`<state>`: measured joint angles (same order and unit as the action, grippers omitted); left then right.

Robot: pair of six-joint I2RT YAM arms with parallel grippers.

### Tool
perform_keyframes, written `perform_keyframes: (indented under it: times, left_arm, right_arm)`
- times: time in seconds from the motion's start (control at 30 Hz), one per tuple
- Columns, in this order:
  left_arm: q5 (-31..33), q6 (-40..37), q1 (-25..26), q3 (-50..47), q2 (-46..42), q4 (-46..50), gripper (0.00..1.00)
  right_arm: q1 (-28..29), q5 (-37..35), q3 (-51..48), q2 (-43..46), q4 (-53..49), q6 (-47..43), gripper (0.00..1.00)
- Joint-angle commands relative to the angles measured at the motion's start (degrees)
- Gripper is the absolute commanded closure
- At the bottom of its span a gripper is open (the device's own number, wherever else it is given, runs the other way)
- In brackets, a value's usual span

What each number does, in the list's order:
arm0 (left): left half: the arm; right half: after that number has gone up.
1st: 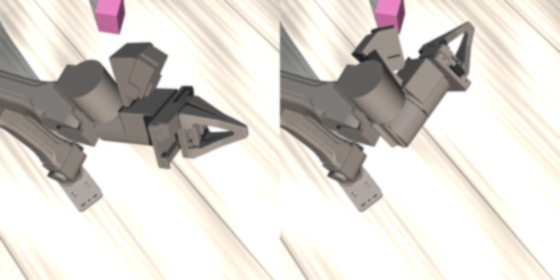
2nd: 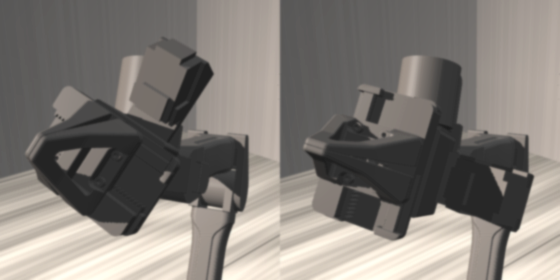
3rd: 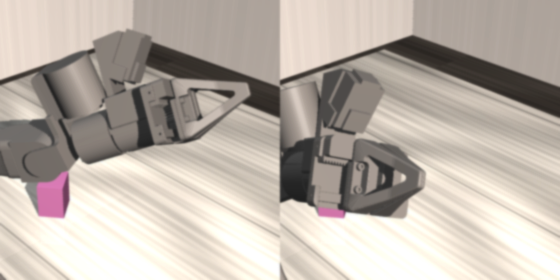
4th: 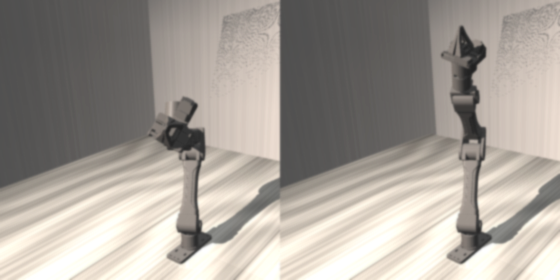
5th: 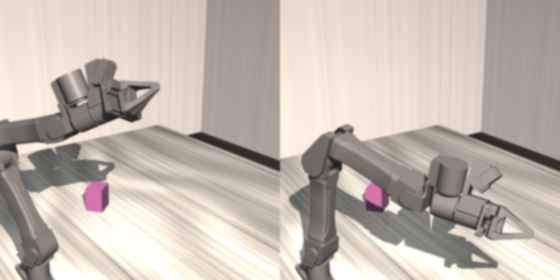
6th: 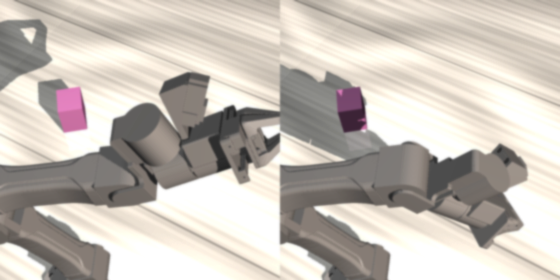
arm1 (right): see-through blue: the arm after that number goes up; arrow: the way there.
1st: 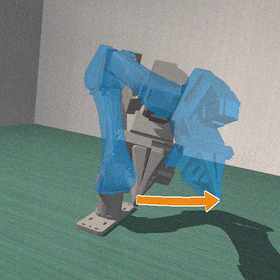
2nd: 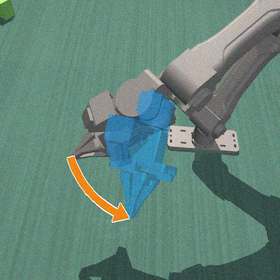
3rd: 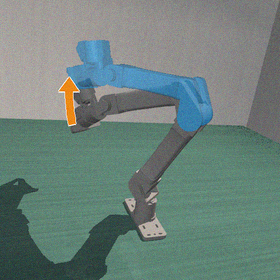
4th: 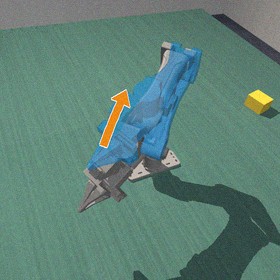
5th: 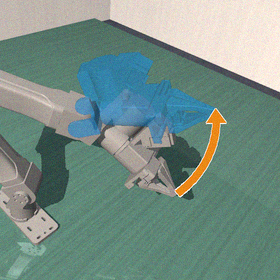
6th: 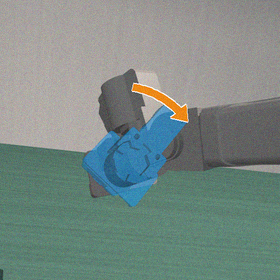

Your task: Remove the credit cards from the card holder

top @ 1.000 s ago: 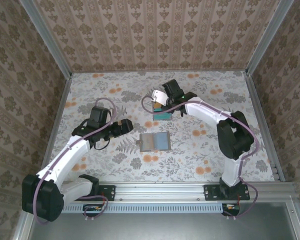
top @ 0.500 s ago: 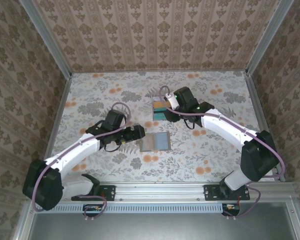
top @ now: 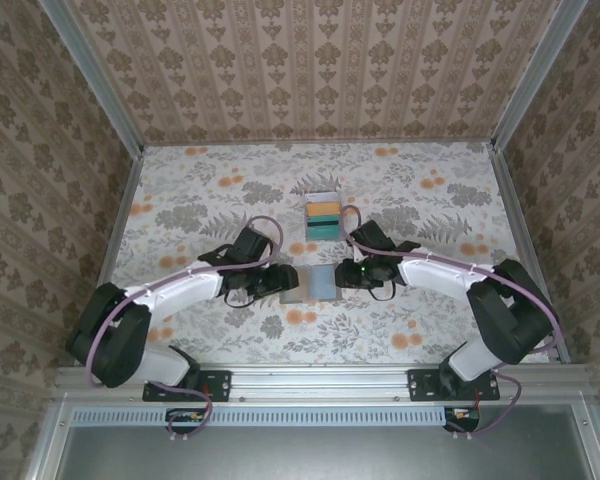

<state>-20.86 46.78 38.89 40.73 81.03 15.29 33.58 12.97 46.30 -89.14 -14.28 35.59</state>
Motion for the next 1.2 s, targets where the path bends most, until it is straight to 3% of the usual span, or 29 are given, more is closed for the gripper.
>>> perform_keyframes:
  times: [0.0, 0.77, 1.17]
  left_arm:
    - [-2.1, -1.1, 0.3, 2.2, 1.5, -1.3, 0.4]
    - [-2.6, -3.0, 0.4, 5.0, 8.7, -0.5, 0.44]
    - [1.7, -4.8, 1.8, 8.1, 10.3, 6.5, 0.45]
  right_arm:
    - [0.4, 1.8, -0.7, -1.7, 4.3, 4.8, 0.65]
    - [0.6, 2.5, 0.4, -8.0, 5.4, 5.3, 0.68]
    - [1.0, 2.4, 0.6, -8.3, 5.5, 5.3, 0.68]
